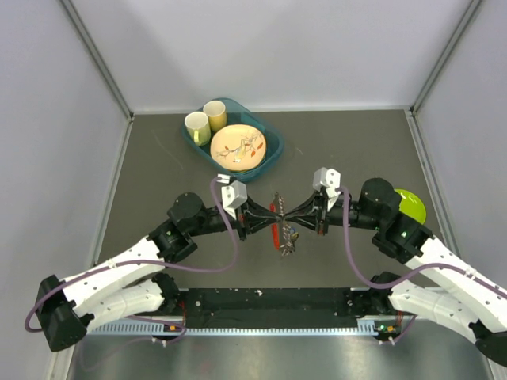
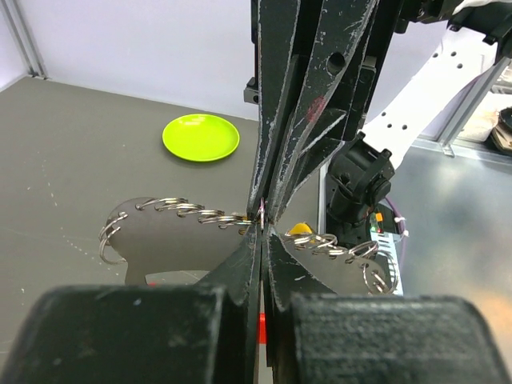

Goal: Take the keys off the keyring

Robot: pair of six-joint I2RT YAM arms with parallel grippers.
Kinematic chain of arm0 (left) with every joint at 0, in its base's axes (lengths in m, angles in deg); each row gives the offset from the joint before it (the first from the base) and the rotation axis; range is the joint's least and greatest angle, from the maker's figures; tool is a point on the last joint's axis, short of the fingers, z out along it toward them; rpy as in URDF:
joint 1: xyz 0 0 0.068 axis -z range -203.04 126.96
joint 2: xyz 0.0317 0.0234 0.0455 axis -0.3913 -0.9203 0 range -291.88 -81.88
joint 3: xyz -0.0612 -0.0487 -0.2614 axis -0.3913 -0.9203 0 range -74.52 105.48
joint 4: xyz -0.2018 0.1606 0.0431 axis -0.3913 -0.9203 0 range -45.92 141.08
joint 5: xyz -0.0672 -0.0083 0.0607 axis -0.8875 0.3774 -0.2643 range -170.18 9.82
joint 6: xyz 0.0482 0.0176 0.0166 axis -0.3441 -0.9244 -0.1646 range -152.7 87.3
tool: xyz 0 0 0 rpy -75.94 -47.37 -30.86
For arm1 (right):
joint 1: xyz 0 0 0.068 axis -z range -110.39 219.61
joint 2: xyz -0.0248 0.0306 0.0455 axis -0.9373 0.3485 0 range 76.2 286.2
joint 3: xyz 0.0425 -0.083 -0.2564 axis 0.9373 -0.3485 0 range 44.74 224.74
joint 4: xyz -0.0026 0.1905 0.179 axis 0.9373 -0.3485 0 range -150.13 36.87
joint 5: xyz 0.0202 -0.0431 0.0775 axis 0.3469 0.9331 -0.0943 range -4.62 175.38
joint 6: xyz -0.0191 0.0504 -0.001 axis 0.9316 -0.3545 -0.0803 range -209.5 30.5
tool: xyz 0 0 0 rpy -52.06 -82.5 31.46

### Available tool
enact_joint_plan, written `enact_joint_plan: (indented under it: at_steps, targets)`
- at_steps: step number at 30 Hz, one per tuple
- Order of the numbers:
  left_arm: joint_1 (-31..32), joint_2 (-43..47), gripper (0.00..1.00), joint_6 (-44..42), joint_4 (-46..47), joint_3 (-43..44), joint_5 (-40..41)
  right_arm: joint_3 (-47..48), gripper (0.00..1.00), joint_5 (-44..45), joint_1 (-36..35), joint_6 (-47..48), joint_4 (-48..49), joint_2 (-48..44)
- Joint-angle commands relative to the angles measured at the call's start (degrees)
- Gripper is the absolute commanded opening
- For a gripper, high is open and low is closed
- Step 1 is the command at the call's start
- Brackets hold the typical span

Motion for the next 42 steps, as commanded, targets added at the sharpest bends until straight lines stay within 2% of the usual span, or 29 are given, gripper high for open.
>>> enact_joint_plan:
  at_steps: [1,5,13,14,15,21,24,30,42]
  targets:
    - [0.4,0.2,0.0,-4.6,-3.9,4.8,0.5,0.3,0.0,1.4,-0.7,3.7,0.1,-1.8]
    - [0.5,-1.2,0.09,-8.2,-11.5,8.0,1.2,2.4,0.0,2.2,-0.7,6.4,-2.0,-1.2]
    - [0.4,-2.0,0.1,-13.4,-18.9,11.1,2.0,2.9,0.0,2.9,-0.7,9.3,-3.7,-0.4]
    - [0.4,-2.1,0.09,-13.5,-18.9,11.0,1.9,2.9,0.0,3.0,-0.8,9.3,-3.7,-0.4]
    - [0.5,-2.1,0.01,-13.8,-18.7,10.9,1.3,3.0,0.0,2.8,-0.7,9.3,-3.7,-0.3]
    - [0.4,-1.6,0.0,-12.8,-14.3,8.7,1.3,2.8,0.0,2.4,-0.7,9.0,-3.5,-0.1]
    - [0.4,-2.1,0.0,-13.5,-15.9,9.8,2.9,2.2,0.0,3.2,-0.8,8.6,-2.7,-0.7]
    - [0.4,-3.5,0.25,-16.4,-22.4,13.0,2.7,2.7,0.0,4.3,-0.7,8.8,-2.8,-0.4]
    - [0.4,-3.2,0.31,-22.1,-32.9,17.3,5.1,4.4,0.0,5.9,-0.7,8.7,-4.0,1.1]
